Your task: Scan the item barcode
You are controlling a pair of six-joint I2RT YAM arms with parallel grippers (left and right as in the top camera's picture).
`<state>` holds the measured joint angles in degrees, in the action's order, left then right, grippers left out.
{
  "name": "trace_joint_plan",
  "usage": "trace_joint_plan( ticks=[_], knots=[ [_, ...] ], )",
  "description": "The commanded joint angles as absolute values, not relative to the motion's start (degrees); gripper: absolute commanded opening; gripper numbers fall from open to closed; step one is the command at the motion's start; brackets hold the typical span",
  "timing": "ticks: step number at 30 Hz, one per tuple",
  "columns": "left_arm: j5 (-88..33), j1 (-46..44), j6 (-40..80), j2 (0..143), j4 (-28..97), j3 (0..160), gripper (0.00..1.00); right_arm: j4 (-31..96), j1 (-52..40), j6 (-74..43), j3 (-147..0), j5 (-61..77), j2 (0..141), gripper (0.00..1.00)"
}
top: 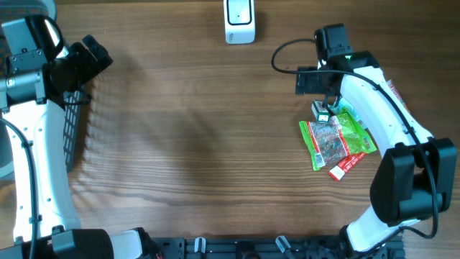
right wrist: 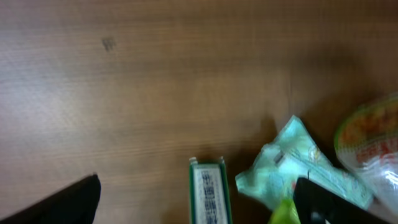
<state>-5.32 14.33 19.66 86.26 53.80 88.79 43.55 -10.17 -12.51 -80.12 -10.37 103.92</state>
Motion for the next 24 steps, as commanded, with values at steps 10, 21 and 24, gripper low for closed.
trace_joint_plan(
  ticks=[10, 21, 24],
  knots=[
    [-4.6, 14.5, 19.8, 86.4, 53.7, 88.9, 1.0, 34.5, -10.0, -12.0, -81.1, -11.1, 103.3, 1.0],
    [-4.6, 14.5, 19.8, 86.4, 53.7, 88.9, 1.0, 34.6, -10.0, -12.0, -81.1, -11.1, 91.1, 1.0],
    [-4.6, 14.5, 19.8, 86.4, 53.7, 88.9, 1.0, 34.6, -10.0, -12.0, -81.1, -11.2, 85.2, 1.0]
  ],
)
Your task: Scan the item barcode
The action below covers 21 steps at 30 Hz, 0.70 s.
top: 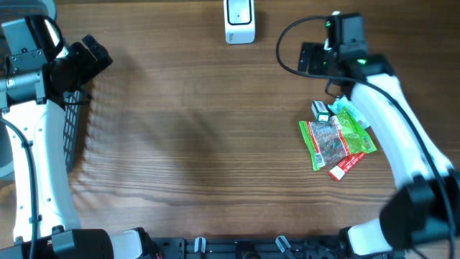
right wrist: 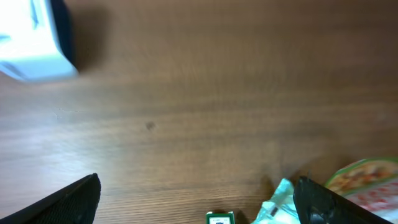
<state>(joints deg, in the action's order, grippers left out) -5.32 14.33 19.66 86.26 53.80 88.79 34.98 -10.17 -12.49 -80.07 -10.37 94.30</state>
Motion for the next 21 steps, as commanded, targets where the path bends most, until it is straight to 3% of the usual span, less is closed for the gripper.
trace_joint_plan(
  ticks=[1, 11, 15, 21],
  knots=[
    [-4.6, 14.5, 19.8, 86.4, 53.7, 88.9, 1.0, 34.6, -10.0, -12.0, -81.1, -11.2, 83.2, 1.0],
    [-4.6, 14.5, 19.8, 86.4, 53.7, 88.9, 1.0, 34.8, -10.0, -11.9, -81.1, -11.2, 63.2, 1.0],
    [-4.6, 14.5, 19.8, 86.4, 53.7, 88.9, 1.0, 35.5, -10.0, -7.5, -81.1, -19.2, 55.8, 1.0],
    [-4.6, 14.5, 19.8, 86.4, 53.7, 88.9, 1.0, 41.4, -10.0, -7.5, -81.1, -20.2, 44.2, 1.0]
  ],
)
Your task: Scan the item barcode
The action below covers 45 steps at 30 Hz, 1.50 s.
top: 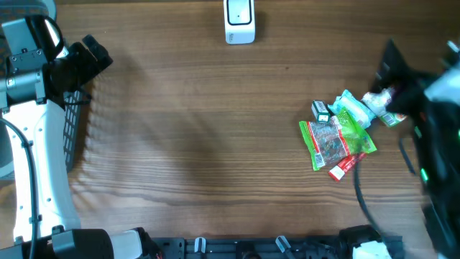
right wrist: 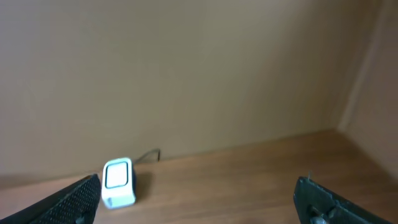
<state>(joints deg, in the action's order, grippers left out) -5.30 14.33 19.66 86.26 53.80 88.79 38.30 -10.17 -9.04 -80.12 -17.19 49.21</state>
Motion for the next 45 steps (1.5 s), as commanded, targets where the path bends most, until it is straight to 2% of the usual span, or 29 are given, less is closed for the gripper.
trace_joint_plan(
  ticks=[1, 8, 16, 21, 29, 35, 41, 45],
  knots=[
    [-4.6, 14.5, 19.8, 86.4, 53.7, 88.9, 1.0, 43.1, -10.0, -7.5, -81.0, -20.2, 42.3, 1.0],
    [-4.6, 14.5, 19.8, 86.4, 53.7, 88.9, 1.0, 51.4, -10.0, -8.0, -78.2, -19.2, 29.9, 1.0],
    [-4.6, 14.5, 19.8, 86.4, 53.7, 88.9, 1.0, 48.8, -6.8, -10.0, -61.4, -18.0, 14.1, 1.0],
    [-4.6, 14.5, 19.8, 86.4, 53.7, 88.9, 1.0, 37.1, -4.7, -12.1, -47.0, -18.1, 6.2, 1.0],
    [-4.6, 14.5, 19.8, 86.4, 53.7, 88.9, 1.0, -2.2, -3.1, -12.4, -20.5, -13.6, 0.2, 1.0],
    [-4.6, 14.5, 19.8, 86.4, 53.7, 88.9, 1.0, -20.0, -3.1, -12.4, -7.6, -8.2, 0.2, 1.0],
    [-4.6, 14.5, 19.8, 86.4, 53.7, 88.9, 1.0, -23.7, -3.1, -12.4, -0.4, -6.3, 0.2, 1.0],
    [-4.6, 14.5, 19.8, 86.4, 53.7, 88.9, 1.0, -10.0, -3.1, -12.6, -0.3, -5.1, 0.2, 1.0]
  ],
)
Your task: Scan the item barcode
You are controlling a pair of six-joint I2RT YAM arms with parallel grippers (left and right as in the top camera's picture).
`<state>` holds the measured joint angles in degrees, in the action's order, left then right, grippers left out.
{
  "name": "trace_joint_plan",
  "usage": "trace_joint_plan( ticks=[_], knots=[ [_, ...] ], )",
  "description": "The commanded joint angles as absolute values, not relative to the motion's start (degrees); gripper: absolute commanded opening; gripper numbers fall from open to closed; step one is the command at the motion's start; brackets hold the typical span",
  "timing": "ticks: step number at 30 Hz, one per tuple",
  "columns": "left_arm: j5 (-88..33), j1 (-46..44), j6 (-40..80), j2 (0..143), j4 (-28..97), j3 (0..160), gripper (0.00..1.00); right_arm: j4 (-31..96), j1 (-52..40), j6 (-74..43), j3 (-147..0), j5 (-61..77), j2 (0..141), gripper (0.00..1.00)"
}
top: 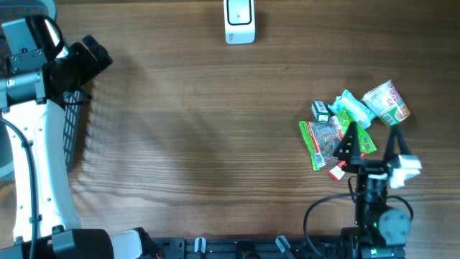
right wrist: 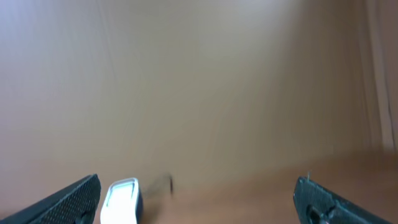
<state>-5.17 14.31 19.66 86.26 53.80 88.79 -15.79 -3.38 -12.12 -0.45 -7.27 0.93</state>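
Note:
The items lie in a pile at the right: a small green box (top: 320, 110), a green snack packet (top: 333, 142), a pale green packet (top: 351, 106), a noodle cup (top: 387, 101) and a red sachet (top: 343, 167). The white scanner (top: 239, 19) stands at the far edge and also shows low in the right wrist view as the scanner (right wrist: 122, 200). My right gripper (top: 371, 135) is raised just in front of the pile and points toward the back wall. It (right wrist: 198, 183) is open and holds nothing. My left gripper (top: 90, 56) is at the far left.
A black wire basket (top: 74, 126) stands at the left edge under the left arm. The right arm is folded at the table's front edge (top: 374, 237). A tan wall (right wrist: 199, 74) fills the right wrist view.
The right arm was blurred at the right edge beside the pile. It is now folded at the front edge, the gripper still open and level. The pile and left arm are unchanged.
My right gripper was open low over the small green box. Then it was farther back with the scanner in its view, then up at the right edge facing the wall, and now at the front. It has held nothing at any of these moments.

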Motion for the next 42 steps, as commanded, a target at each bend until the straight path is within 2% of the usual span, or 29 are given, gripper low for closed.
trace_joint_plan(
  ticks=[1, 4, 12, 42],
  knots=[
    [-4.6, 14.5, 19.8, 86.4, 53.7, 88.9, 1.0, -7.7, -3.1, -12.6, -0.3, -5.0, 0.2, 1.0],
    [-4.6, 14.5, 19.8, 86.4, 53.7, 88.9, 1.0, -0.6, -3.1, -12.1, -0.3, -4.0, 0.2, 1.0],
    [-4.6, 14.5, 19.8, 86.4, 53.7, 88.9, 1.0, -0.2, -3.1, -0.4, -0.3, 2.7, 0.2, 1.0],
    [-4.6, 14.5, 19.8, 86.4, 53.7, 88.9, 1.0, -0.1, -3.1, -0.4, -0.3, 2.7, 0.2, 1.0]
  ],
)
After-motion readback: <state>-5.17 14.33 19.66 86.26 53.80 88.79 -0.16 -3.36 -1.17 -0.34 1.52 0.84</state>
